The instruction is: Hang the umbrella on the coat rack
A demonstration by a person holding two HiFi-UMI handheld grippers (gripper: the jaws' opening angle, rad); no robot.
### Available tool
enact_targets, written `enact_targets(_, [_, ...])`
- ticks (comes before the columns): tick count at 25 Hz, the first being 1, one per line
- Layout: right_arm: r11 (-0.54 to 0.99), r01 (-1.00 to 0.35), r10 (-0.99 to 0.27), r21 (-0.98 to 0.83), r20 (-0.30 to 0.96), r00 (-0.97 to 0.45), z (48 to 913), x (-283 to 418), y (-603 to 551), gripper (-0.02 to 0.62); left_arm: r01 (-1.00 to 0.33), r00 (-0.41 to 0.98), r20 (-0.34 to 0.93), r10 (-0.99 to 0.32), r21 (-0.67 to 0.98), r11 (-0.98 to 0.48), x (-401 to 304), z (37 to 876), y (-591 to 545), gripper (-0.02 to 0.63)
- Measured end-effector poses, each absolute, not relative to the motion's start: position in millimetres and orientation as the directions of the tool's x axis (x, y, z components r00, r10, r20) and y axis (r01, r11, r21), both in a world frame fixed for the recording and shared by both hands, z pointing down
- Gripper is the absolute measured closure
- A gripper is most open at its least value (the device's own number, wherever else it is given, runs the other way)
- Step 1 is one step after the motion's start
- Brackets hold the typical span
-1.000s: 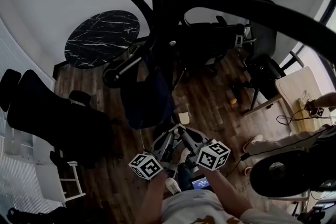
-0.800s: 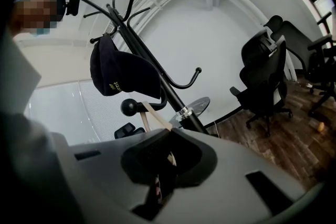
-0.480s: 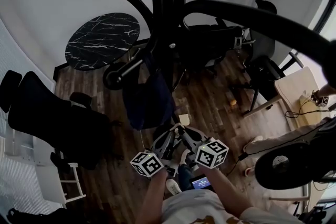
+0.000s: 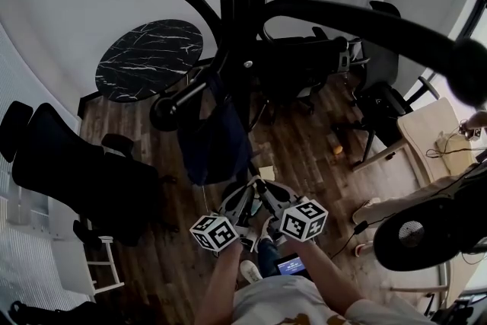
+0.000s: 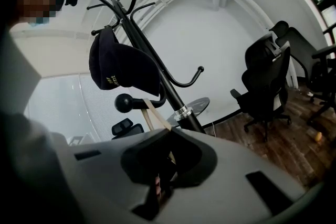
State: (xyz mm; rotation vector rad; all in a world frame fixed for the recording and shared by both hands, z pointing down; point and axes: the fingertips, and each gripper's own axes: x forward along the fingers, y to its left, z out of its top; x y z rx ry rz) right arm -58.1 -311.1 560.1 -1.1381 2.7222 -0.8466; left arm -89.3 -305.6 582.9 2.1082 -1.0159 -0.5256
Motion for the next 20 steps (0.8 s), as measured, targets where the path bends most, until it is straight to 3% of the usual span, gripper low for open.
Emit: enact_targets(20, [0.579, -0.65, -0.67, -0.491, 0.168, -0.723, 568, -65, -327, 0.583, -0.567, 0.596, 0.018, -0.803, 0.717, -0.405, -95, 590, -324, 0.584])
